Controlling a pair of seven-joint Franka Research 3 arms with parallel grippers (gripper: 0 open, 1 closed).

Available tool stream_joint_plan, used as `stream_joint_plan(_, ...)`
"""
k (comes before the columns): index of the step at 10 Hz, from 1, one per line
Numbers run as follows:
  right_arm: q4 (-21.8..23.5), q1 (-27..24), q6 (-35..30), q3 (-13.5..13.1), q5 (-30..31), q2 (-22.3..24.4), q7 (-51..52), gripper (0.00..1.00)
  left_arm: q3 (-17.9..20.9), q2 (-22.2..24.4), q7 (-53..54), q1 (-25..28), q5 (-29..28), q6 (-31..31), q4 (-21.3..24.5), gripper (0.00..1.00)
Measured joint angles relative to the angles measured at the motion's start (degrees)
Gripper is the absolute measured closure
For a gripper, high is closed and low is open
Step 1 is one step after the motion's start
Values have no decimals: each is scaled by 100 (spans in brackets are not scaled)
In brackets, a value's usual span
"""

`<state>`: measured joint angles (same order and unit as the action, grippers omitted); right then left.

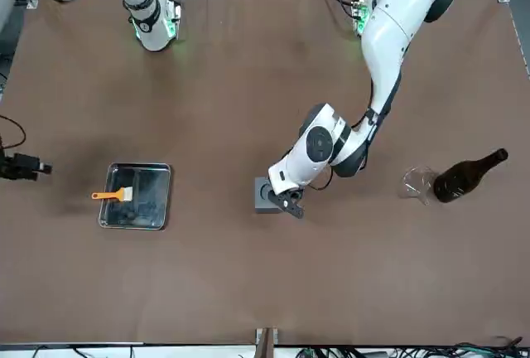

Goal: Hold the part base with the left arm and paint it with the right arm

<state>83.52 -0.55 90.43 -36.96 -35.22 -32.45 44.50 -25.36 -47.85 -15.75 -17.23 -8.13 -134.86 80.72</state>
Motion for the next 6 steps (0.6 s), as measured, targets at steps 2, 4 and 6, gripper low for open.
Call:
stream_joint_plan(2,-1,14,6,734,1140,836,-1226,0,-1,0,0,-2,0,0,0,99)
stream_joint_plan(4,17,8,-62,1461,2058,1546,-2320,0,0,0,0,-5,0,0,-1,99)
stream_joint_plan(6,32,-96,-218,2262,2763,2153,-3391,0,0,0,0,-6,0,0,-2,99)
